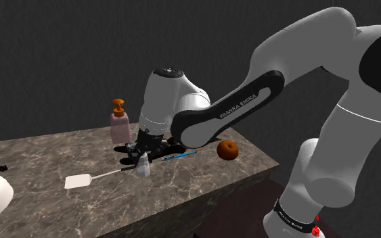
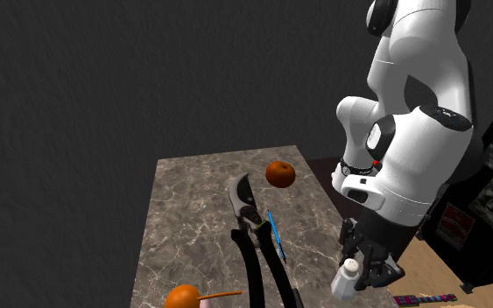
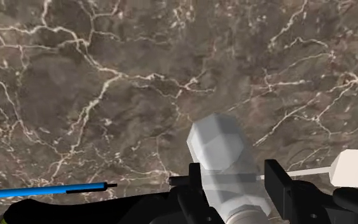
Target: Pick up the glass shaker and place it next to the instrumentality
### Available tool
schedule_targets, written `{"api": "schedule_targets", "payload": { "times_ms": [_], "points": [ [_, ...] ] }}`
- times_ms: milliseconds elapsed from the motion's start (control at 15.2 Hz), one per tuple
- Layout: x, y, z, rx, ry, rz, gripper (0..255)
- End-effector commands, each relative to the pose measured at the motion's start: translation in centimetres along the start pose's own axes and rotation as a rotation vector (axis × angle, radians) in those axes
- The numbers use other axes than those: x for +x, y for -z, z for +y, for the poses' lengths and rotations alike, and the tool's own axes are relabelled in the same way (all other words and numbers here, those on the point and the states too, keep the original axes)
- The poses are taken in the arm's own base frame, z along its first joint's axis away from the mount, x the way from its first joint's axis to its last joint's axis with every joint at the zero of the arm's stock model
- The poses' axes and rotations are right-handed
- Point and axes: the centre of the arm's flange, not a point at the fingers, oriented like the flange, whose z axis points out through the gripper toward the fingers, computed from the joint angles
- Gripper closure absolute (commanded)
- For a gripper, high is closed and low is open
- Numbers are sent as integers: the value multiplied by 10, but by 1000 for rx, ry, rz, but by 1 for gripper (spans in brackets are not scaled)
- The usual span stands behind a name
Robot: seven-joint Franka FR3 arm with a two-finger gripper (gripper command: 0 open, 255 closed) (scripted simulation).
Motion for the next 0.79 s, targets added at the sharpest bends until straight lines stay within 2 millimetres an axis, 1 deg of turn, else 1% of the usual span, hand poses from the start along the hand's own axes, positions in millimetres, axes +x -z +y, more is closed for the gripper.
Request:
{"api": "schedule_targets", "payload": {
  "times_ms": [0, 330, 726],
  "points": [
    [-2, -11, 2, 1, 0, 0, 255],
    [-9, -38, 5, 1, 0, 0, 255],
    [-9, -38, 5, 1, 0, 0, 255]
  ]
}}
